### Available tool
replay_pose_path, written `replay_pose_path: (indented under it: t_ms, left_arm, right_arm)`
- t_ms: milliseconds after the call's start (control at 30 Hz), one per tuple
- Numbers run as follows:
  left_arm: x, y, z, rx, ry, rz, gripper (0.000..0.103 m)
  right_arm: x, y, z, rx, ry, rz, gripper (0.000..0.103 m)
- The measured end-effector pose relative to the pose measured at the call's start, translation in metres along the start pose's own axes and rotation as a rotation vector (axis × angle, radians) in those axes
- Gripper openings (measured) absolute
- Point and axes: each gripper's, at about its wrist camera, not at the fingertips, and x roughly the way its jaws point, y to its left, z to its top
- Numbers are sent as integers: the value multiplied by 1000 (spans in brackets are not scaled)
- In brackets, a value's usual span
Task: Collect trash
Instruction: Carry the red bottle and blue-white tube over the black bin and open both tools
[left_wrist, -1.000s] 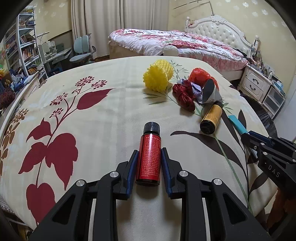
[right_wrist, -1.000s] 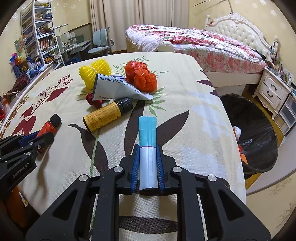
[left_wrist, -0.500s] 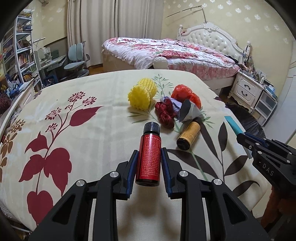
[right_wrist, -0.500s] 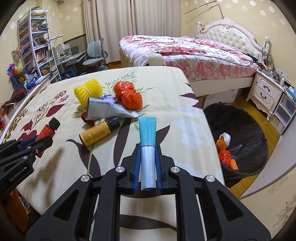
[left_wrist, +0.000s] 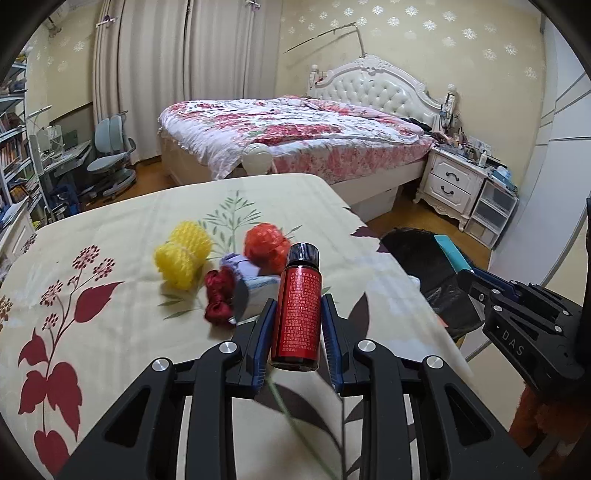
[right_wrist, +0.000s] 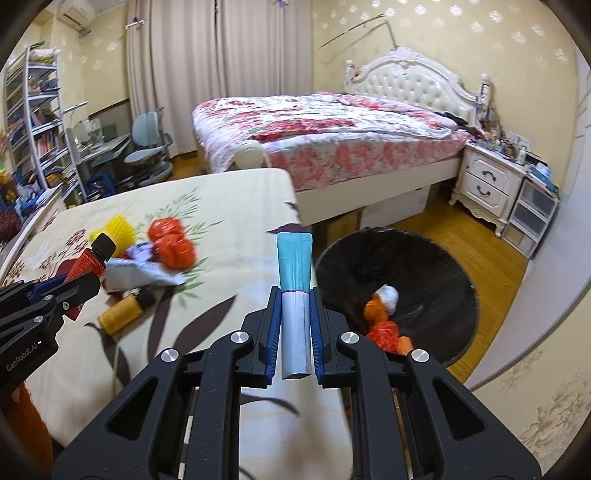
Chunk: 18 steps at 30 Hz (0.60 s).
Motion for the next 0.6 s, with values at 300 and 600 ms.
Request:
replay_pose_path:
  t_ms: [300,600]
  left_arm:
    - [41,-55,25,87,-3,-57,27]
    - [85,-100,43,150,21,-92,27]
  right_arm:
    - [18,-53,9,86,-16,-84,15]
    - [46,-95,12,154,-4,-141,15]
